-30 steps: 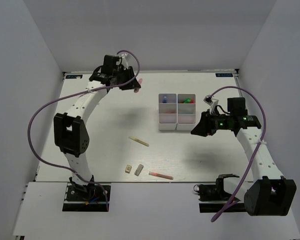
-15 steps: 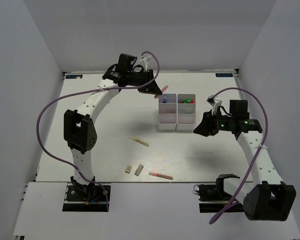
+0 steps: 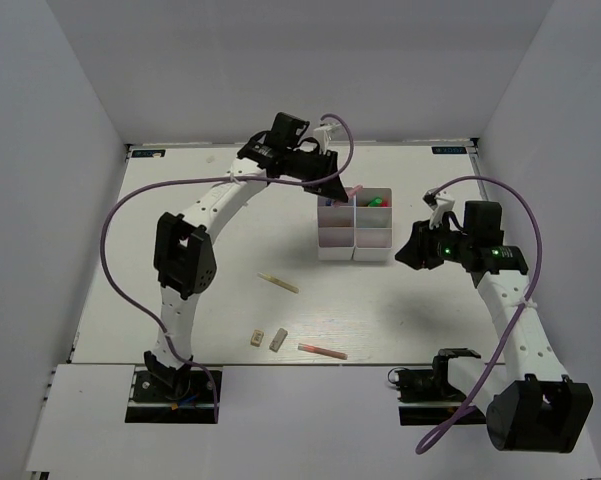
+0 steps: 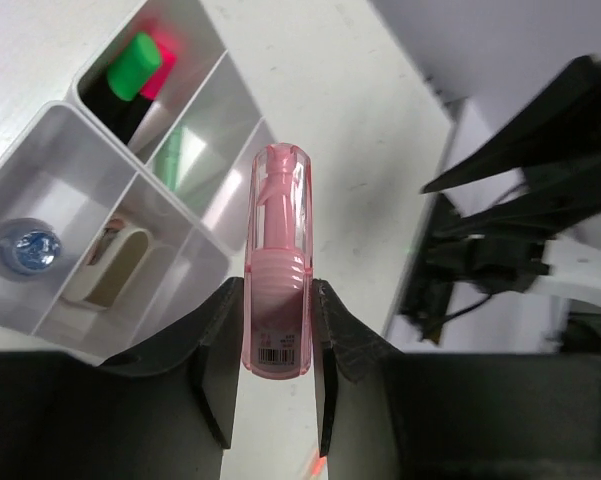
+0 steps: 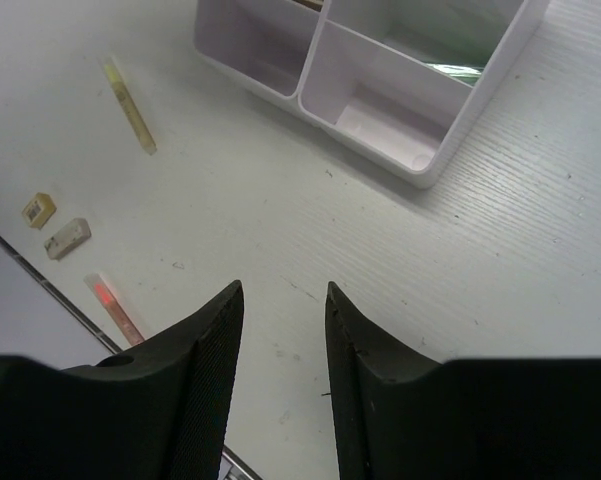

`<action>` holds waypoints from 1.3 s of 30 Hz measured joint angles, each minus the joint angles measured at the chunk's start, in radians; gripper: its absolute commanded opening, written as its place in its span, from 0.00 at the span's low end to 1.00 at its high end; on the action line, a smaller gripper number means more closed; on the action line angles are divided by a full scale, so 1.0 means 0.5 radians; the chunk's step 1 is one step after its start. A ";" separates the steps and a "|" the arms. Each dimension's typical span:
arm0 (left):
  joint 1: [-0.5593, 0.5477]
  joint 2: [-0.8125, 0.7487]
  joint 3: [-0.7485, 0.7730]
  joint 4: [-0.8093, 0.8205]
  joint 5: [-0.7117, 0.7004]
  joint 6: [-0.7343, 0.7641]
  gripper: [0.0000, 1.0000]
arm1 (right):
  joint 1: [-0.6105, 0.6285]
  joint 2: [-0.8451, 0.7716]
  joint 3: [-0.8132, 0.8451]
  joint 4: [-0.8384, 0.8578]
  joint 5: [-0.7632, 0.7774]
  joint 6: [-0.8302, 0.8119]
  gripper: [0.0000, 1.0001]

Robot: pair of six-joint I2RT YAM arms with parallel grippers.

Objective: Sort the stationery into containers
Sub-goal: Place the stationery in the storage box.

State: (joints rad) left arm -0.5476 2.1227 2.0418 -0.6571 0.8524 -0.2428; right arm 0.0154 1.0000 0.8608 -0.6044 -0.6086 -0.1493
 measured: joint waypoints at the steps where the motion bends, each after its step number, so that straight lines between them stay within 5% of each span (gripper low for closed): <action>1: -0.020 0.000 0.007 -0.039 -0.068 0.061 0.00 | -0.001 -0.007 -0.005 0.008 0.015 0.010 0.42; 12: -0.365 -0.006 -0.027 -0.136 -0.696 0.636 0.00 | -0.063 -0.013 -0.016 0.069 0.112 0.055 0.42; 39: -0.565 0.105 -0.102 0.317 -0.901 1.304 0.00 | -0.168 -0.063 -0.081 0.157 0.170 0.111 0.42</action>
State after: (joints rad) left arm -0.8299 2.1750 1.9907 -0.4988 0.4019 0.4091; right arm -0.0685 0.9684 0.8204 -0.5259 -0.5236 -0.0937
